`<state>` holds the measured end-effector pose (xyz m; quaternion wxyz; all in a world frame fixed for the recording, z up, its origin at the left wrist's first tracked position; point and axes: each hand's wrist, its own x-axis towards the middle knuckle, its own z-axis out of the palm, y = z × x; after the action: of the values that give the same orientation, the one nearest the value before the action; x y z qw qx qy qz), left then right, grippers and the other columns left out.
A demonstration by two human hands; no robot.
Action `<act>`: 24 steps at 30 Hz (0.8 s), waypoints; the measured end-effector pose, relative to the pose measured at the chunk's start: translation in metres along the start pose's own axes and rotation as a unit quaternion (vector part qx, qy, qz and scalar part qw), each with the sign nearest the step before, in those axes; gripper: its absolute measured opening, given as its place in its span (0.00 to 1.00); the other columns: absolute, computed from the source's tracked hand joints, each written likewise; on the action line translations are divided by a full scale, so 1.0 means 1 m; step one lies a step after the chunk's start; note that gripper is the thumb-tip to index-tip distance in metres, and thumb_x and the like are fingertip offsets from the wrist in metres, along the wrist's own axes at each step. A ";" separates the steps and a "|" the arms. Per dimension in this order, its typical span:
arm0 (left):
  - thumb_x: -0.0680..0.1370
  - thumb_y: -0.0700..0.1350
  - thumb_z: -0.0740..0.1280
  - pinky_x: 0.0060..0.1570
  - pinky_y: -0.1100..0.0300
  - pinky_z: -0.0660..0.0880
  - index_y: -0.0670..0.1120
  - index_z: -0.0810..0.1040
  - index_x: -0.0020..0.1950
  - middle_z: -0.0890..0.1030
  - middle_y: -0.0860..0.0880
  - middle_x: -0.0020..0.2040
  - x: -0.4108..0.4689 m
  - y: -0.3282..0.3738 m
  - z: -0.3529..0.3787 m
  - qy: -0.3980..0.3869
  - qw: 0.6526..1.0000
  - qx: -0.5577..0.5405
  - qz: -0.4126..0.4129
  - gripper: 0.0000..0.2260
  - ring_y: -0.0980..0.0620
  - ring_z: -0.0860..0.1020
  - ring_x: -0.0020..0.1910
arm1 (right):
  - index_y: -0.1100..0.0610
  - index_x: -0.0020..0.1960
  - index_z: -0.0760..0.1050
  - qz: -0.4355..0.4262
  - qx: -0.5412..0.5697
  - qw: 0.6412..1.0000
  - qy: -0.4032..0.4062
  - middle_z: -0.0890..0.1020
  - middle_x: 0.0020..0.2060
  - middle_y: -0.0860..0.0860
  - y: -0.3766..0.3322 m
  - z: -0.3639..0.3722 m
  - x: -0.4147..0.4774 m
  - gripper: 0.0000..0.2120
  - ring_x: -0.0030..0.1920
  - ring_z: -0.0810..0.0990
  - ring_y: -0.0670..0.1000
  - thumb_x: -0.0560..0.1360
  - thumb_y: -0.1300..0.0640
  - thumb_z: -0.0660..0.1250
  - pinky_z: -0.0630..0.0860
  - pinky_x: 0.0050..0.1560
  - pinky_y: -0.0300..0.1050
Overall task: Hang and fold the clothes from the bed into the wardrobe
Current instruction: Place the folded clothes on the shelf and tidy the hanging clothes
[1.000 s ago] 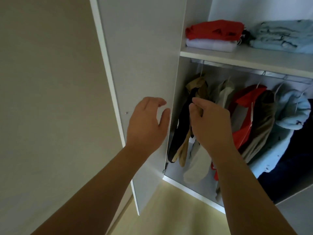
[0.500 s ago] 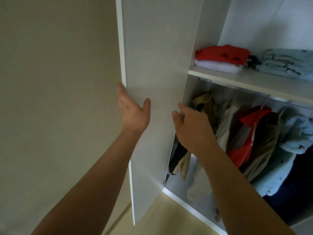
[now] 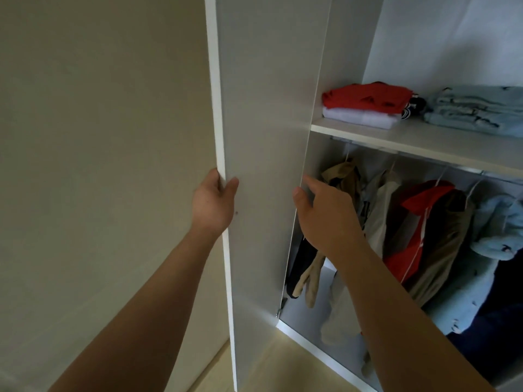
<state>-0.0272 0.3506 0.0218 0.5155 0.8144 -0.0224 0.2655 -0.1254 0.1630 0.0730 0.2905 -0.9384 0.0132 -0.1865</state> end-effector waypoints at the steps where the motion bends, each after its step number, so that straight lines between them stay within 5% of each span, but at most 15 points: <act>1: 0.79 0.49 0.68 0.33 0.61 0.69 0.40 0.72 0.42 0.75 0.44 0.33 -0.007 0.004 0.001 -0.013 1.000 0.011 0.020 0.13 0.56 0.71 0.29 | 0.56 0.77 0.64 0.005 0.003 1.000 0.000 0.80 0.61 0.56 0.001 -0.001 -0.001 0.25 0.63 0.77 0.54 0.84 0.45 0.53 0.71 0.66 0.47; 3: 0.78 0.50 0.70 0.36 0.57 0.73 0.42 0.76 0.45 0.80 0.46 0.35 -0.020 0.013 0.006 -0.040 0.997 0.019 0.057 0.11 0.53 0.76 0.33 | 0.57 0.72 0.70 0.008 0.014 1.000 -0.002 0.81 0.47 0.52 0.003 -0.003 -0.002 0.23 0.54 0.78 0.52 0.84 0.45 0.52 0.74 0.64 0.48; 5: 0.76 0.52 0.70 0.34 0.61 0.73 0.46 0.77 0.46 0.80 0.48 0.33 -0.033 0.025 0.014 -0.058 0.994 0.033 0.082 0.10 0.53 0.77 0.31 | 0.58 0.61 0.74 0.005 0.027 1.000 0.003 0.69 0.35 0.44 0.007 -0.003 -0.004 0.20 0.45 0.72 0.48 0.84 0.46 0.52 0.75 0.55 0.43; 7: 0.74 0.55 0.72 0.33 0.69 0.72 0.53 0.77 0.47 0.79 0.52 0.32 -0.043 0.036 0.023 -0.077 0.992 0.043 0.094 0.09 0.55 0.78 0.32 | 0.54 0.59 0.76 -0.003 0.034 0.999 0.025 0.72 0.38 0.43 0.011 -0.006 -0.006 0.18 0.42 0.73 0.44 0.84 0.46 0.52 0.75 0.53 0.39; 9: 0.73 0.56 0.74 0.40 0.75 0.74 0.56 0.78 0.54 0.83 0.59 0.41 -0.052 0.042 0.031 -0.121 0.988 0.004 0.090 0.12 0.63 0.81 0.39 | 0.53 0.60 0.77 -0.006 0.040 0.998 0.049 0.78 0.40 0.42 0.016 -0.012 -0.008 0.18 0.37 0.75 0.38 0.84 0.46 0.52 0.75 0.48 0.32; 13: 0.74 0.57 0.72 0.60 0.69 0.74 0.57 0.76 0.67 0.81 0.60 0.61 -0.065 0.045 0.041 -0.221 0.965 -0.099 0.102 0.22 0.64 0.79 0.58 | 0.50 0.49 0.76 0.002 0.059 0.995 0.076 0.72 0.29 0.41 0.030 -0.026 -0.014 0.17 0.33 0.76 0.37 0.84 0.45 0.52 0.67 0.35 0.26; 19: 0.82 0.44 0.64 0.66 0.57 0.73 0.48 0.80 0.66 0.82 0.52 0.61 -0.076 0.046 0.071 -0.276 0.952 -0.109 0.075 0.13 0.57 0.80 0.60 | 0.53 0.54 0.79 0.024 0.082 0.991 0.103 0.76 0.34 0.39 0.053 -0.038 -0.021 0.17 0.39 0.76 0.30 0.84 0.46 0.54 0.68 0.38 0.19; 24: 0.81 0.42 0.66 0.66 0.58 0.74 0.49 0.84 0.59 0.83 0.57 0.55 -0.081 0.042 0.097 -0.297 0.948 -0.037 0.106 0.10 0.57 0.82 0.54 | 0.54 0.56 0.79 0.027 0.099 0.987 0.121 0.81 0.41 0.39 0.068 -0.042 -0.026 0.15 0.40 0.77 0.31 0.84 0.48 0.56 0.66 0.39 0.17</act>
<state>-0.0704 0.2293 -0.0123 0.4842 0.8297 -0.2703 0.0638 -0.1588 0.0873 0.0590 0.3830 -0.8750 0.0556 -0.2910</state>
